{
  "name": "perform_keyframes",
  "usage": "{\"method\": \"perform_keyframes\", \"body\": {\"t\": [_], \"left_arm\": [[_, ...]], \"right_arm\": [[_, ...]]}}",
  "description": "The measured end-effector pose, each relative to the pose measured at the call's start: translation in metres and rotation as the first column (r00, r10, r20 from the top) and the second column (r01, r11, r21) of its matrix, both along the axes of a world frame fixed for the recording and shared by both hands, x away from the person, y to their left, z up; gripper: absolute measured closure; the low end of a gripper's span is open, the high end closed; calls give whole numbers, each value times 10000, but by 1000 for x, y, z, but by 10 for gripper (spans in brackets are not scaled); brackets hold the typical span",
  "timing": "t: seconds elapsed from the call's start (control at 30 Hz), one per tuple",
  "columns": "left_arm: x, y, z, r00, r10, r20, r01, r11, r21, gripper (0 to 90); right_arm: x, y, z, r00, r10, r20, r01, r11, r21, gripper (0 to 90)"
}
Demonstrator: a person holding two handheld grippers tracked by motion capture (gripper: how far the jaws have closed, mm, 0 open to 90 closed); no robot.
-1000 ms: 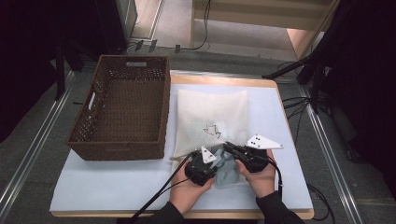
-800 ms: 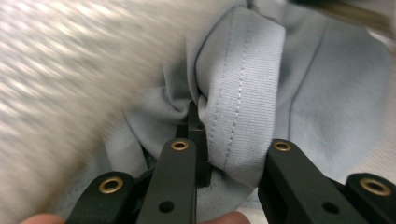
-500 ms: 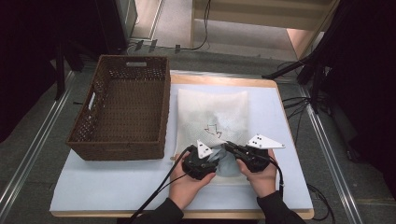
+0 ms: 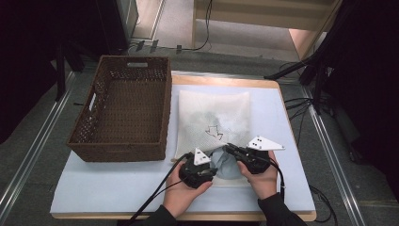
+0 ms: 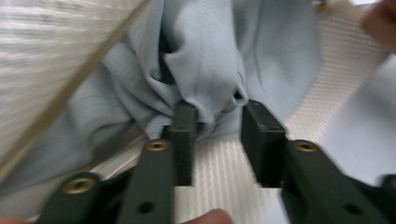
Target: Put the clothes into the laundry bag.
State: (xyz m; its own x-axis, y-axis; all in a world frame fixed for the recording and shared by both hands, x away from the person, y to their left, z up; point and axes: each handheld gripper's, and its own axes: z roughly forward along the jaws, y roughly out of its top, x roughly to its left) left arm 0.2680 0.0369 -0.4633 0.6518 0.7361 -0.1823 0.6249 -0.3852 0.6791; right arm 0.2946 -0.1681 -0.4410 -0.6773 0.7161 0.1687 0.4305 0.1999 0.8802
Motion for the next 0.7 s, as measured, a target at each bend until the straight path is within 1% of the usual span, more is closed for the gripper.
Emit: {"method": "perform_keyframes", "body": {"t": [0.07, 0.1, 0.17, 0.2, 0.27, 0.3, 0.37, 0.4, 0.43, 0.47, 0.5, 0.53, 0.57, 0.6, 0.63, 0.67, 0.7], "left_arm": [[5, -10, -2, 9999, 163, -2, -163, 9997, 197, 699], [7, -14, -3, 9996, 257, 96, -259, 9993, 277, 722], [10, -21, -3, 9985, 388, 390, -413, 9969, 666, 796], [12, -23, -2, 9975, 442, 543, -484, 9957, 786, 839], [15, -24, -3, 9956, 676, 645, -722, 9948, 717, 863], [18, -24, -3, 9946, 807, 655, -845, 9948, 572, 866], [22, -23, -2, 9886, 1201, 906, -1268, 9893, 717, 868], [25, -22, -3, 9854, 1420, 934, -1481, 9871, 617, 868], [27, -21, -4, 9793, 1717, 1070, -1792, 9817, 645, 868], [29, -20, -4, 9751, 1872, 1191, -1967, 9776, 742, 867], [31, -19, -5, 9730, 1989, 1170, -2082, 9753, 735, 865], [33, -19, -6, 9754, 1931, 1065, -2013, 9768, 728, 862], [33, -18, -6, 9793, 1786, 955, -1862, 9795, 772, 851], [32, -17, -4, 9814, 1689, 912, -1757, 9818, 724, 835], [29, -15, -2, 9859, 1498, 749, -1543, 9863, 590, 797], [28, -14, 0, 9873, 1414, 725, -1457, 9876, 588, 721], [24, -11, 3, 9893, 1271, 718, -1304, 9905, 438, 721]], "right_arm": [[0, 0, 0, 10000, -7, -9, 7, 10000, 29, 880], [0, 0, 0, 10000, -6, -18, 6, 10000, 32, 880], [0, 0, 0, 10000, 0, -14, 0, 10000, 25, 880], [0, 0, 0, 10000, 13, -6, -13, 10000, 21, 881], [-1, -1, 0, 10000, 16, 6, -16, 10000, 32, 880], [-1, -1, 0, 10000, 4, 7, -4, 10000, 25, 880], [-2, -1, 0, 10000, 7, 9, -7, 10000, 35, 880], [-2, -1, 0, 10000, 17, 22, -17, 10000, 20, 881], [-2, -1, 0, 10000, 27, 7, -27, 10000, 11, 881], [-2, 0, 0, 10000, 44, -4, -44, 10000, -11, 881], [-2, 0, 0, 10000, 52, -8, -52, 10000, -21, 881], [-2, 0, -1, 10000, 40, -4, -40, 10000, -54, 881], [-2, 1, -1, 10000, 29, -11, -29, 10000, -82, 881], [-2, 1, -1, 10000, 29, -13, -29, 10000, -88, 880], [-1, 1, -2, 10000, 28, -15, -28, 9999, -104, 880], [-1, 0, -2, 10000, 17, -30, -18, 10000, -96, 881], [-1, 0, -2, 10000, 17, -30, -18, 10000, -96, 881]]}}
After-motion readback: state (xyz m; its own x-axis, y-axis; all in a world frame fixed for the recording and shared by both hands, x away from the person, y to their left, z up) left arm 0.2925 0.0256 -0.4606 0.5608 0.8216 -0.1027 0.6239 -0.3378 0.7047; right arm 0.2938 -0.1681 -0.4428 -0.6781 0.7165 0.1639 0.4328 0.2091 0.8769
